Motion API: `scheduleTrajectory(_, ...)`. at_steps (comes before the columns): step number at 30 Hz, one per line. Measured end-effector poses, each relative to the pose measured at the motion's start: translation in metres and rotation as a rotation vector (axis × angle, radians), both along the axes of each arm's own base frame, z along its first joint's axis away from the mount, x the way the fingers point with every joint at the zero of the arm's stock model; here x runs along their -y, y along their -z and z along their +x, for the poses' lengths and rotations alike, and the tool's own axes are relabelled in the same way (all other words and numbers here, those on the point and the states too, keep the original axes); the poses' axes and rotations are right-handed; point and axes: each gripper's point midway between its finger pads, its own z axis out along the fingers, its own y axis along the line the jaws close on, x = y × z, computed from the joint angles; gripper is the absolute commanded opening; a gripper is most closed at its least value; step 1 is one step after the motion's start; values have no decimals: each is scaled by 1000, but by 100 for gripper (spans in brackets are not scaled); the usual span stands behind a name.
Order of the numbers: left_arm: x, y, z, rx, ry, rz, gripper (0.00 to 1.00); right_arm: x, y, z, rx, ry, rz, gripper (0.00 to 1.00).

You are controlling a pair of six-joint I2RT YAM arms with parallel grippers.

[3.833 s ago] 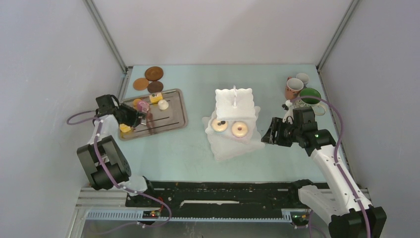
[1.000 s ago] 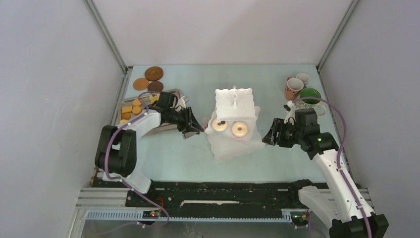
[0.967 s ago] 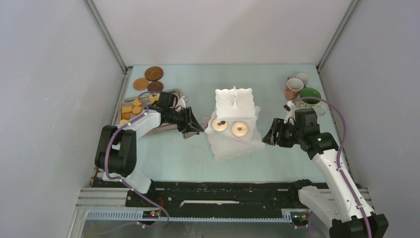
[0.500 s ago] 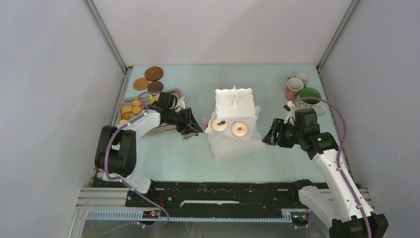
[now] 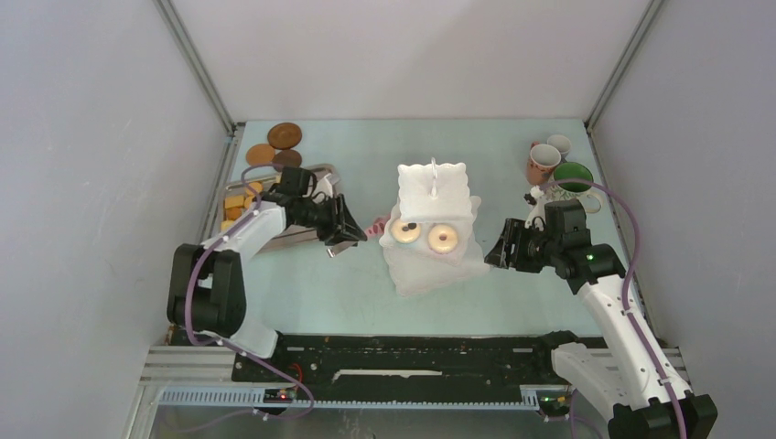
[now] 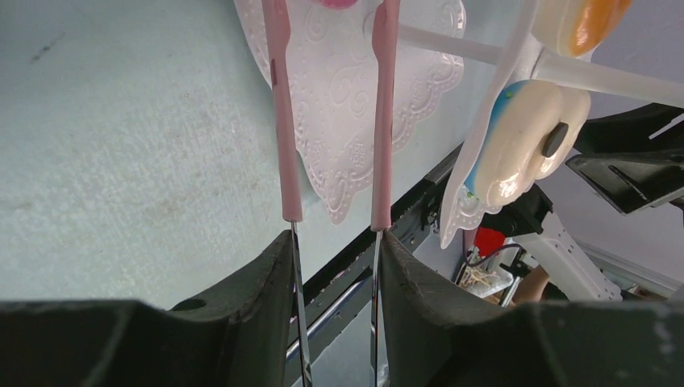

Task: Serve the afternoon tea
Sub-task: Pick up the desert from the tray.

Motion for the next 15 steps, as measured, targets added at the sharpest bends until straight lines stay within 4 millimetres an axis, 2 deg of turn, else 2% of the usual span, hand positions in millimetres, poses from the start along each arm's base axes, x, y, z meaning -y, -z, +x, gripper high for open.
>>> scheduleTrajectory(8, -26, -10, -1, 32, -51, 25, 42, 0, 0, 0, 0, 0, 0, 58)
scheduleTrajectory(12, -48, -14, -3, 36, -105, 47, 42, 0, 0, 0, 0, 0, 0, 58)
scheduleTrajectory(15, -75, -19, 2, 49, -191, 81, 43, 0, 0, 0, 0, 0, 0, 58)
